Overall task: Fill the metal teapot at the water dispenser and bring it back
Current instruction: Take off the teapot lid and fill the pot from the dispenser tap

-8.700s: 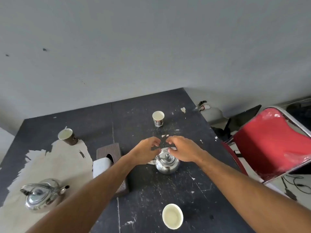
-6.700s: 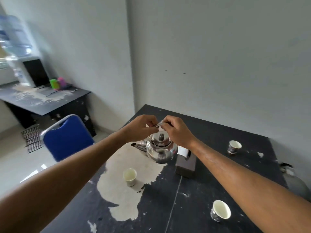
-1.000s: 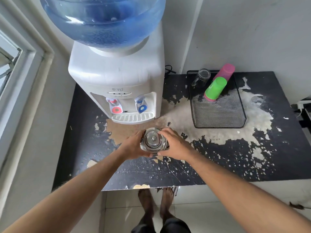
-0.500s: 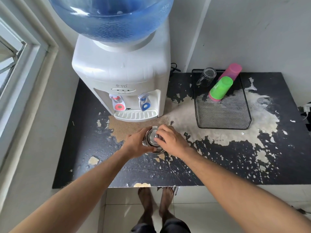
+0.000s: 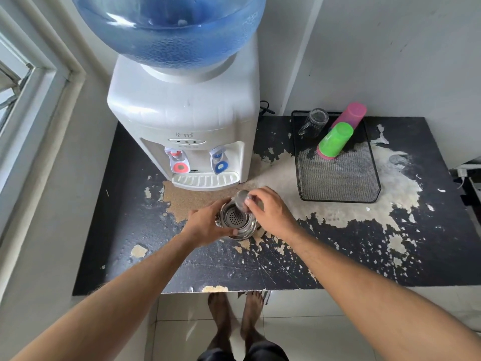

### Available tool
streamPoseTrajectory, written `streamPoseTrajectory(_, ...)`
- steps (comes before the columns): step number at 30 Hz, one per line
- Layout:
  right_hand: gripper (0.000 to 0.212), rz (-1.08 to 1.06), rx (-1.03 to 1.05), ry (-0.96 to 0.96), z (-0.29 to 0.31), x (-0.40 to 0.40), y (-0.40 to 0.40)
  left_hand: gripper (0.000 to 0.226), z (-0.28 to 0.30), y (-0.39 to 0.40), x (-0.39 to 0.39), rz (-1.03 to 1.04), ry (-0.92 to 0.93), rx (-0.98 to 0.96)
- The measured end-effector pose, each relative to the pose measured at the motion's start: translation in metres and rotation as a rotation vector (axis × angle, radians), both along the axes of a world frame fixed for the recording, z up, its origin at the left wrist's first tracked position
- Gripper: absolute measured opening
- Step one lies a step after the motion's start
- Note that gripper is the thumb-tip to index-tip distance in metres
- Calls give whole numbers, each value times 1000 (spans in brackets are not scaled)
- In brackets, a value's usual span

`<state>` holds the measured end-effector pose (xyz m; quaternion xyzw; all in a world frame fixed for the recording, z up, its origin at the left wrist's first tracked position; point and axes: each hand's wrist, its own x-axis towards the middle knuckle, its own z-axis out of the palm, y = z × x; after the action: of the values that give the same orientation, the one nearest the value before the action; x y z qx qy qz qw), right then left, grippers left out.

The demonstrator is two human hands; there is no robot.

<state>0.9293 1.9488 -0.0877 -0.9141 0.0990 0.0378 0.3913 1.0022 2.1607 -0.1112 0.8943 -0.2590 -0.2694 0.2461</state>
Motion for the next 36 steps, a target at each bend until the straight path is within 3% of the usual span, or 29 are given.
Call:
streamPoseTrajectory(8, 24, -299, -235, 149, -16, -9, -29, 95, -3, -3, 3, 8, 18, 23)
streamPoseTrajectory(13, 22, -252, -241, 264, -31, -22, -31, 93, -7, 0, 1, 9, -3, 4)
streamPoseTrajectory(22, 19, -199, -202, 260, -45, -31, -24, 93, -9, 2, -2, 34, 5, -21)
streamPoseTrajectory(26, 19, -205, -206, 218, -41, -31, -24, 108, -7, 1, -4, 80, -2, -6)
streamPoseTrajectory(31, 25, -272, 44, 147, -27, -19, -9, 133, -4, 7, -15, 425, 195, -166)
streamPoseTrajectory(36, 32, -305, 275, 259, -26, -14, -2, 139, -8, 16, -19, 632, 335, -278)
